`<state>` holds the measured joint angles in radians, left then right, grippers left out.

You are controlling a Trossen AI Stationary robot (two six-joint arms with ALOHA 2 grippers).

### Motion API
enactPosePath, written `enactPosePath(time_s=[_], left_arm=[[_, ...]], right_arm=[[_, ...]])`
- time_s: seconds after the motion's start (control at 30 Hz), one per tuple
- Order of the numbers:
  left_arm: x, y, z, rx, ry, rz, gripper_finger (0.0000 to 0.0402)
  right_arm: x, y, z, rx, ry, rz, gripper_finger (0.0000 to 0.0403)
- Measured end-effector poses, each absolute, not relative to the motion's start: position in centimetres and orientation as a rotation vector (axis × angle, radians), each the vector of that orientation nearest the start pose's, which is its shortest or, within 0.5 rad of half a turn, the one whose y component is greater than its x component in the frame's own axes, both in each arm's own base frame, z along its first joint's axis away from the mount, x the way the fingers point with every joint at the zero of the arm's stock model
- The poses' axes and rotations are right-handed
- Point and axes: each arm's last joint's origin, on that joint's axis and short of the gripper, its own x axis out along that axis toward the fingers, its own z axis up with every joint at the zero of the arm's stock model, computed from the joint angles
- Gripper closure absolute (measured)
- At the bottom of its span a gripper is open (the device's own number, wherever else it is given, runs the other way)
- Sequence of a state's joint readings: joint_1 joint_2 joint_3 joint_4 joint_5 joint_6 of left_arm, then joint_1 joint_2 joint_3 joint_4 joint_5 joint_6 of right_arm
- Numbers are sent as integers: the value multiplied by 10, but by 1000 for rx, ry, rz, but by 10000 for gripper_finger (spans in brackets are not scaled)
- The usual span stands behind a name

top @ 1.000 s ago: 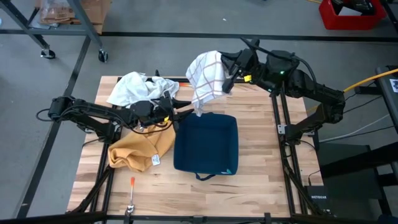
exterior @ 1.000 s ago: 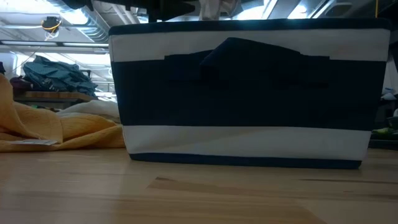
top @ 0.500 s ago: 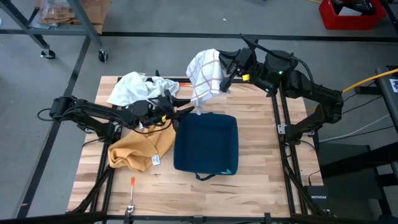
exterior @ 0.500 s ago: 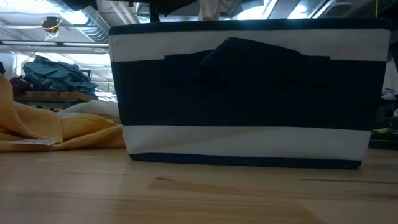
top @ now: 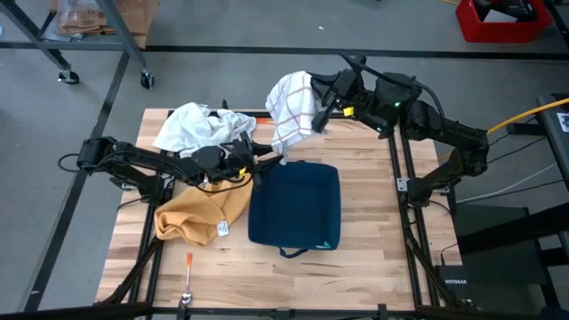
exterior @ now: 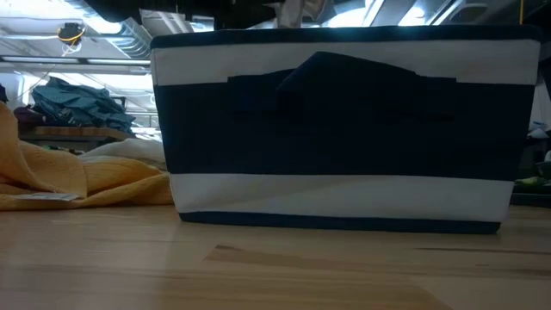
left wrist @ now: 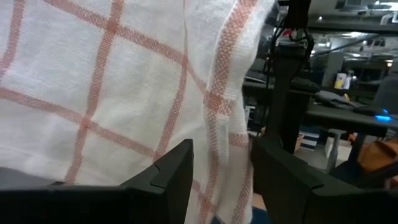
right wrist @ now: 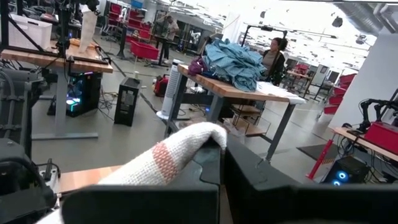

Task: Fold towel
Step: Fold the white-and-brown checkered towel

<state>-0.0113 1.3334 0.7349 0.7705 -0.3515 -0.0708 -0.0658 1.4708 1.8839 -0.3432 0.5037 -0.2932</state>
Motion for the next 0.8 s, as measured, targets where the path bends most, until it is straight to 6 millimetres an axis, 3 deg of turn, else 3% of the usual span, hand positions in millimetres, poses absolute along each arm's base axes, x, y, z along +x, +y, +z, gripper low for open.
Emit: enactPosePath(time_s=[0.8], left_arm=[[282, 6, 306, -58, -365, 335, 247]], right_arm=[[285, -33, 516, -294, 125, -576, 394]])
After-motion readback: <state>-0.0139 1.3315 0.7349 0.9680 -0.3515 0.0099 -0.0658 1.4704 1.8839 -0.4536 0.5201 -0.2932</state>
